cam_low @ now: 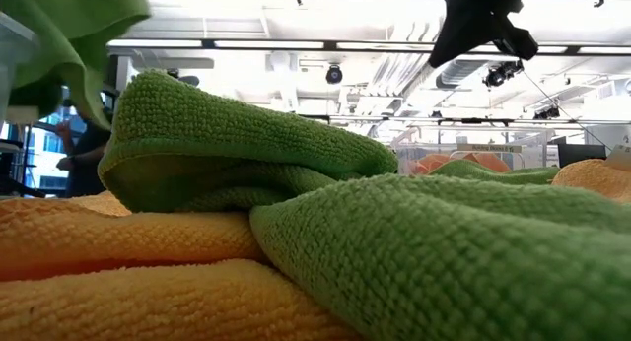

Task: Sort microfiber towel by color & place in baskets
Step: Put the green microfiber cloth into the bottom transparent bin

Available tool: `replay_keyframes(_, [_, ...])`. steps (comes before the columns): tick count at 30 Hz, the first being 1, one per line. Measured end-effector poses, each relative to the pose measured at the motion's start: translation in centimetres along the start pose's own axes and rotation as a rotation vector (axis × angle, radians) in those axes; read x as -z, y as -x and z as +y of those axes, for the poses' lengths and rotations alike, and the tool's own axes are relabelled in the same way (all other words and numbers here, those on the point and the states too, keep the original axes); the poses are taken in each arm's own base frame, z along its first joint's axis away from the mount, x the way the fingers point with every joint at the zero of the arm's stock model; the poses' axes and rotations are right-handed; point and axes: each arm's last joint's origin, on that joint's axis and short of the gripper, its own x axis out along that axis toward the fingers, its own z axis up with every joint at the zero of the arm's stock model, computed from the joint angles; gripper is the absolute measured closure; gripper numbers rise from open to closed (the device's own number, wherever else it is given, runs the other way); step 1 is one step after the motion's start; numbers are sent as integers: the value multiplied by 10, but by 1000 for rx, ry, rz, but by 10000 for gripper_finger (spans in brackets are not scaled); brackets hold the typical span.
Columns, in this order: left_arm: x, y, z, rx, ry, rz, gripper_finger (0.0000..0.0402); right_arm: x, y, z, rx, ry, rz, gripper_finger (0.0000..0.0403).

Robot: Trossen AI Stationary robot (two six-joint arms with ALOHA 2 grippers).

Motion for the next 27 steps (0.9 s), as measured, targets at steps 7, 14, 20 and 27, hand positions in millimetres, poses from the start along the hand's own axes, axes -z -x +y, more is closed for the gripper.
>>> replay_keyframes(7, [18,-18,-22,4,-2,205,401,17,-16,15,-16,-39,9,403])
replay_keyframes(14, [46,-36,-57,18,-6,403,401,25,-26,24,-31,-57,13,403])
replay_keyframes(20, [75,-48,-97,159,-8,594,401,25,-29,28,-53,-72,2,403])
replay_keyframes(27, [95,-61,-131,277,-48,566,401,25,-29,28,-45,-73,-17,403])
